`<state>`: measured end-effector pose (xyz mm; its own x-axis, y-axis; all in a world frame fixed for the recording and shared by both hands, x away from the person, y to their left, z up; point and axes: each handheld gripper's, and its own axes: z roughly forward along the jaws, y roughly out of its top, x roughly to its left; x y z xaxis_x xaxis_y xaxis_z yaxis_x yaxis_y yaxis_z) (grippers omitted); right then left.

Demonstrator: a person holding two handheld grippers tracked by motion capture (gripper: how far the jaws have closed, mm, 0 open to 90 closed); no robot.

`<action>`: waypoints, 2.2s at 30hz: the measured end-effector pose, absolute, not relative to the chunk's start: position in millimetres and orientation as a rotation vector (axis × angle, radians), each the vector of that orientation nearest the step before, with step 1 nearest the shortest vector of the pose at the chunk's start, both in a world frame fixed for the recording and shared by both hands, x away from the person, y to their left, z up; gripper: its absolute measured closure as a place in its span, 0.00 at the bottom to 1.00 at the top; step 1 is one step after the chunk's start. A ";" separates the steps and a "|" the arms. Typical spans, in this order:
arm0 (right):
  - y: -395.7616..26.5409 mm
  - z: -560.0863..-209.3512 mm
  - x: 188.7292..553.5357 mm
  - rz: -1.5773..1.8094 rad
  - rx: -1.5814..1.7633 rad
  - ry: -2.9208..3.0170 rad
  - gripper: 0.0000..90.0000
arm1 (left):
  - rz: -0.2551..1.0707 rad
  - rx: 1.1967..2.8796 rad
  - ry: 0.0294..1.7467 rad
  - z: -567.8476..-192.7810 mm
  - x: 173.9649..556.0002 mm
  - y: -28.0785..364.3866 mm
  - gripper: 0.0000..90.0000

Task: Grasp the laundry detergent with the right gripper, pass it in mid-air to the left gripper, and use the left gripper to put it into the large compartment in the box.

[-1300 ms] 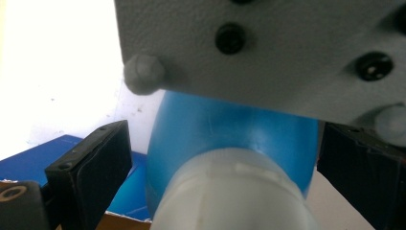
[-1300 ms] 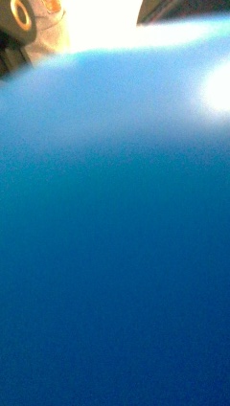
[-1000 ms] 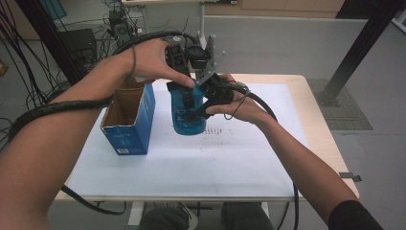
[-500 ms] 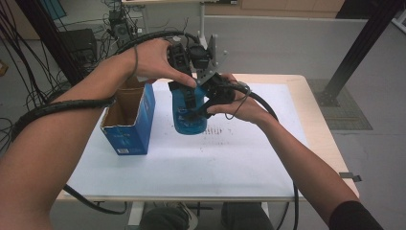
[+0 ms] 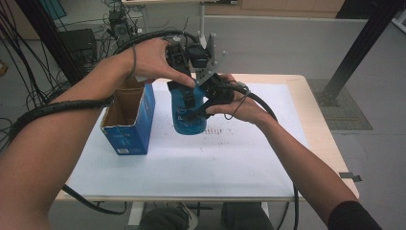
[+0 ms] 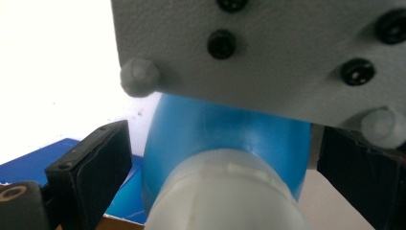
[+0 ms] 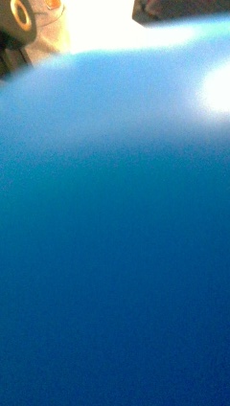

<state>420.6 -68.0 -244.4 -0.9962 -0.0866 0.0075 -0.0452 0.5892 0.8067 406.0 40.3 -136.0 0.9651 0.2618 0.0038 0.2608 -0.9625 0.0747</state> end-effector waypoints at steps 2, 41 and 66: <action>-68.1 -244.2 420.7 -1.402 0.115 -2.760 0.49 | 0.023 3.045 0.402 -136.1 406.0 39.8 0.06; -68.4 -244.5 418.6 -1.393 0.156 -2.793 0.48 | 0.035 3.080 0.356 -135.3 405.6 37.6 0.39; -68.6 -249.3 418.5 -1.403 0.157 -2.780 0.48 | 0.018 3.089 0.353 -138.6 405.4 36.8 0.40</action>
